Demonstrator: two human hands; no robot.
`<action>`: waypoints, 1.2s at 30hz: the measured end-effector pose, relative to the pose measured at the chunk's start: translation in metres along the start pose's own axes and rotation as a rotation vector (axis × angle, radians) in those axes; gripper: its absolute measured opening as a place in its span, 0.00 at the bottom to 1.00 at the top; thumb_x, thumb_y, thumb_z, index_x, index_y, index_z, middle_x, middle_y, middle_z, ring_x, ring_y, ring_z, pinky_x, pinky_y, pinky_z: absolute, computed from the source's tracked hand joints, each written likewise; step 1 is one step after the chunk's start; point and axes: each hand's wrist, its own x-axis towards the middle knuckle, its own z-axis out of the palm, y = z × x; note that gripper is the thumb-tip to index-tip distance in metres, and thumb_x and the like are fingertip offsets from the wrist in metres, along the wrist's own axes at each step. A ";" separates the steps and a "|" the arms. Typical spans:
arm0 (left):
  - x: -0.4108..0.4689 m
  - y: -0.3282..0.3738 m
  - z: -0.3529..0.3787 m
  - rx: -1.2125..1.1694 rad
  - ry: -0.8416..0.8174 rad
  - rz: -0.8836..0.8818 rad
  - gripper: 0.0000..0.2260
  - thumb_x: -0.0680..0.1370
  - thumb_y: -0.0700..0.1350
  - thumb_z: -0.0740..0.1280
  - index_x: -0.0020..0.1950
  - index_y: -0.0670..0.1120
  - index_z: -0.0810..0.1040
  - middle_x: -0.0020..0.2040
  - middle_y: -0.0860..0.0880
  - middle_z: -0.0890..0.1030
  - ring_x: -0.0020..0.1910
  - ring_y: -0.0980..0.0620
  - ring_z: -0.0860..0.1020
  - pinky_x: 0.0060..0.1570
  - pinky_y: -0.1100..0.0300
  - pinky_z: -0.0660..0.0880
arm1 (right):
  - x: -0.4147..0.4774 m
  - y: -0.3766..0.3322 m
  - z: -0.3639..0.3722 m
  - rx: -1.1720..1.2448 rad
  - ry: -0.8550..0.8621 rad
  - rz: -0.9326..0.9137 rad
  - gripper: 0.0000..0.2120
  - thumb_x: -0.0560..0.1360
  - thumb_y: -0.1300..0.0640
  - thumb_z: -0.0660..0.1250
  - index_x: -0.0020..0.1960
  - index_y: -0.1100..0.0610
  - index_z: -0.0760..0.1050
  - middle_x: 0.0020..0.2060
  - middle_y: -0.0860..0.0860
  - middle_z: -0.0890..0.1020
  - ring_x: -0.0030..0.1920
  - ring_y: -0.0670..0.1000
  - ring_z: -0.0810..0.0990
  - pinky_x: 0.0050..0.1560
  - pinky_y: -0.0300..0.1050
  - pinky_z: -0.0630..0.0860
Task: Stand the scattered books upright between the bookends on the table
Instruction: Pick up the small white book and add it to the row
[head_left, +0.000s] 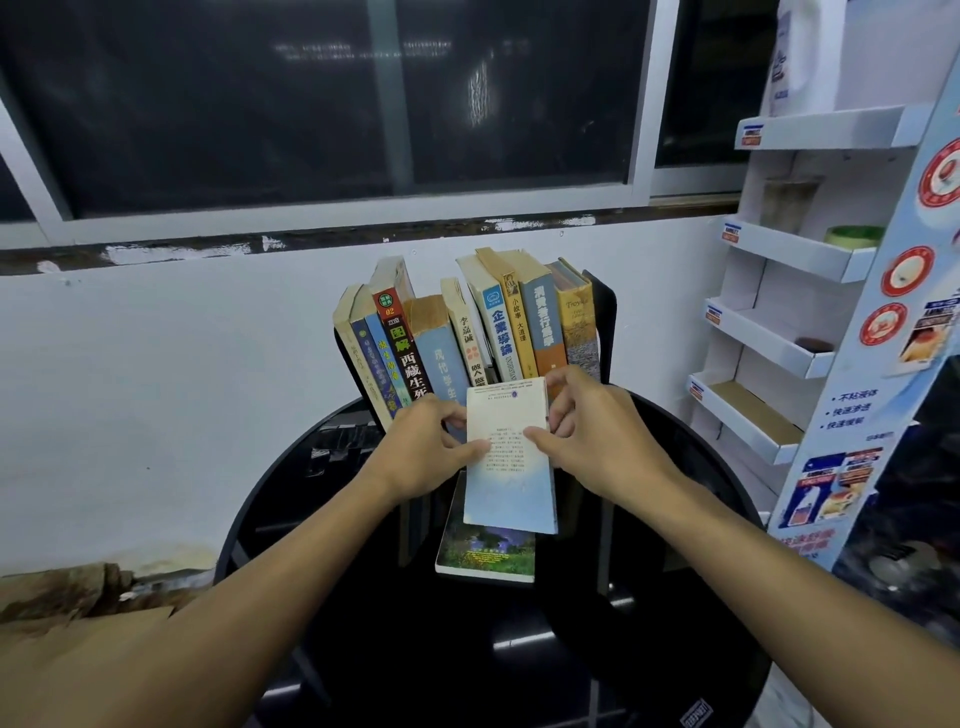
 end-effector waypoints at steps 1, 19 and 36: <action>0.000 0.002 -0.001 -0.006 0.003 0.000 0.09 0.76 0.51 0.76 0.55 0.55 0.82 0.55 0.53 0.79 0.40 0.57 0.84 0.46 0.60 0.83 | -0.001 -0.004 -0.002 0.003 -0.001 -0.015 0.29 0.74 0.56 0.76 0.70 0.53 0.69 0.40 0.46 0.78 0.38 0.43 0.79 0.44 0.43 0.81; 0.023 0.033 -0.042 0.142 0.358 0.226 0.26 0.78 0.47 0.73 0.74 0.44 0.71 0.67 0.48 0.74 0.65 0.51 0.74 0.66 0.56 0.74 | -0.004 -0.046 -0.011 -0.105 0.018 -0.212 0.25 0.77 0.62 0.71 0.72 0.56 0.68 0.44 0.45 0.73 0.37 0.40 0.72 0.41 0.34 0.74; 0.062 0.029 -0.051 0.364 0.256 0.203 0.17 0.77 0.46 0.74 0.64 0.42 0.77 0.56 0.45 0.83 0.55 0.45 0.80 0.54 0.46 0.80 | 0.010 -0.043 -0.011 -0.160 0.041 -0.209 0.25 0.77 0.62 0.71 0.72 0.55 0.68 0.40 0.47 0.75 0.38 0.45 0.76 0.42 0.41 0.75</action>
